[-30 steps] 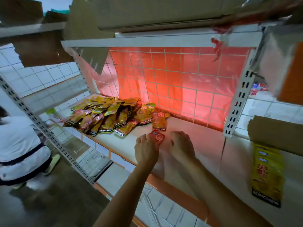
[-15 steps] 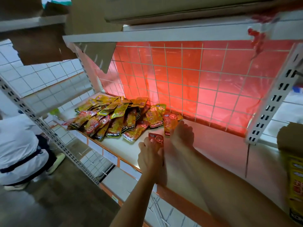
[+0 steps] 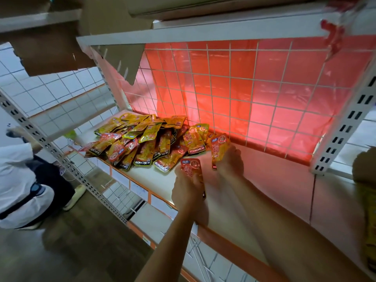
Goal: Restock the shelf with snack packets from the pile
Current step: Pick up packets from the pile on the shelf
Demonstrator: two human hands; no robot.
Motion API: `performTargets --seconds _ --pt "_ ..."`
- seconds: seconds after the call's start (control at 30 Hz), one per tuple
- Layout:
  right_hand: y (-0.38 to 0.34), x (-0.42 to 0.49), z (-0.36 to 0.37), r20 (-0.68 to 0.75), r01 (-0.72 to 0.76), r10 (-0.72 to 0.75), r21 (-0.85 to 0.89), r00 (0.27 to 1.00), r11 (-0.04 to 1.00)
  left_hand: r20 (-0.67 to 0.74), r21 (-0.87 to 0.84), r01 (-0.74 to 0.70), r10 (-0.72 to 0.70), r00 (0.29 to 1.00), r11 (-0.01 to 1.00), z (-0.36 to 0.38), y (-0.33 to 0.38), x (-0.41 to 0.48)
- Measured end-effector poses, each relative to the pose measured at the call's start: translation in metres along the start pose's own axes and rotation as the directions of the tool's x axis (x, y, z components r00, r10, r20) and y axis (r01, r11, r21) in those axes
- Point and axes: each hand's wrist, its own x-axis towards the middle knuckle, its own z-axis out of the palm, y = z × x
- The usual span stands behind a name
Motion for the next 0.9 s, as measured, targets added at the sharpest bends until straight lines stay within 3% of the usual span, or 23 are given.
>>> performTargets --seconds 0.13,0.33,0.57,0.73,0.9 --pt "0.015 -0.017 -0.019 0.033 0.021 -0.022 0.016 0.999 1.0 0.028 -0.039 -0.016 0.018 0.999 0.999 0.004 0.006 -0.007" --pt "0.047 -0.051 -0.056 0.014 -0.065 0.063 0.207 0.998 0.976 0.077 -0.316 -0.072 0.101 0.992 0.946 0.016 0.032 -0.028" --pt "0.106 -0.085 -0.105 -0.195 -0.064 0.156 0.411 0.968 0.909 0.185 -0.526 -0.103 0.232 0.955 0.844 0.043 0.08 -0.078" --pt "0.151 -0.106 -0.154 -0.376 -0.078 0.276 0.465 0.884 0.882 0.268 -0.578 -0.124 0.332 0.904 0.806 0.064 0.117 -0.128" --pt "0.202 -0.133 -0.2 -0.454 -0.09 0.367 0.524 0.812 0.847 0.413 -0.606 -0.072 0.39 0.823 0.792 0.085 0.145 -0.186"
